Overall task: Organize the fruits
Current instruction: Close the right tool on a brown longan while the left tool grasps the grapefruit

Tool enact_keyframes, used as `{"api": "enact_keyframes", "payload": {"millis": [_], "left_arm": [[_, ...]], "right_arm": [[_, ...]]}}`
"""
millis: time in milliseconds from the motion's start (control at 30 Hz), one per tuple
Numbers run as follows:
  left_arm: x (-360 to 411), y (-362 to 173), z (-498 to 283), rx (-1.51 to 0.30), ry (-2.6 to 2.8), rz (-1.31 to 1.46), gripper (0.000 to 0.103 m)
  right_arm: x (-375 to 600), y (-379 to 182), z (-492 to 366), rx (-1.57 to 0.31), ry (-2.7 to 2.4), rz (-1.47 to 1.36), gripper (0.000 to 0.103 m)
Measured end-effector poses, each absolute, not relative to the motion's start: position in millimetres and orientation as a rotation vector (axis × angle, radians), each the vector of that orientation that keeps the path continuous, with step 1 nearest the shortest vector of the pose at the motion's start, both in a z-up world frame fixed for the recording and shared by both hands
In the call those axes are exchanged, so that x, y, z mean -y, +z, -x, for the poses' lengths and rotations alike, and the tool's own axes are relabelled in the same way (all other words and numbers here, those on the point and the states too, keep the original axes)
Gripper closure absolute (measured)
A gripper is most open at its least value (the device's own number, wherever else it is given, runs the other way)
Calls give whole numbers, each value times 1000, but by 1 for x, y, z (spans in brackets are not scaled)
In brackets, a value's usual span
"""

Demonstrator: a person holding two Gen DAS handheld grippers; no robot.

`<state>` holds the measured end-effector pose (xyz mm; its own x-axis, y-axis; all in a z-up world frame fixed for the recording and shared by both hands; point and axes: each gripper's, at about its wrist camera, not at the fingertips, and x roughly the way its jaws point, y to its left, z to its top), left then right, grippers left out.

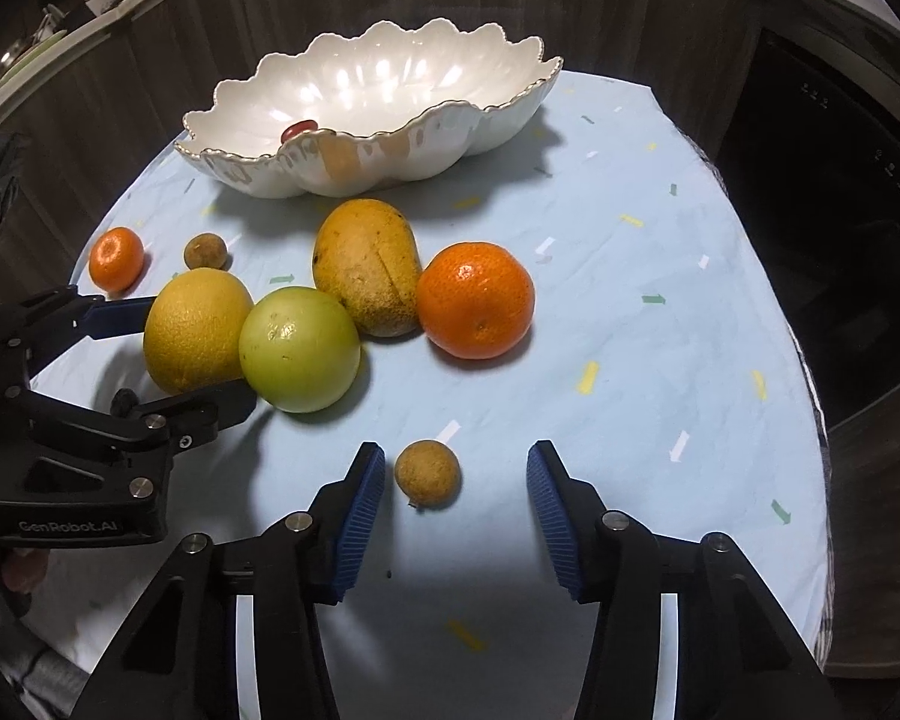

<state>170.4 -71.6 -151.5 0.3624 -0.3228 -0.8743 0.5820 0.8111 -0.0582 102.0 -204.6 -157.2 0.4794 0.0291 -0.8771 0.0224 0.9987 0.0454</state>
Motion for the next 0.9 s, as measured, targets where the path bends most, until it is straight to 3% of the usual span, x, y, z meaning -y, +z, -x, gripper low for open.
{"api": "enact_keyframes", "payload": {"millis": [100,333,400,900], "left_arm": [[71,-152,-171,-1050,-602,-278,21],[73,-153,-170,-1062,-634,-272,45],[74,-153,-169,-1062,-629,-275,46],[63,-144,-154,-1059,-561,-230,47]], "right_arm": [[204,-160,-103,-1083,9,-53,63],[201,-161,-103,-1087,29,-49,74],[200,-161,-102,-1086,39,-51,80],[200,-150,-96,-1048,46,-43,80]]}}
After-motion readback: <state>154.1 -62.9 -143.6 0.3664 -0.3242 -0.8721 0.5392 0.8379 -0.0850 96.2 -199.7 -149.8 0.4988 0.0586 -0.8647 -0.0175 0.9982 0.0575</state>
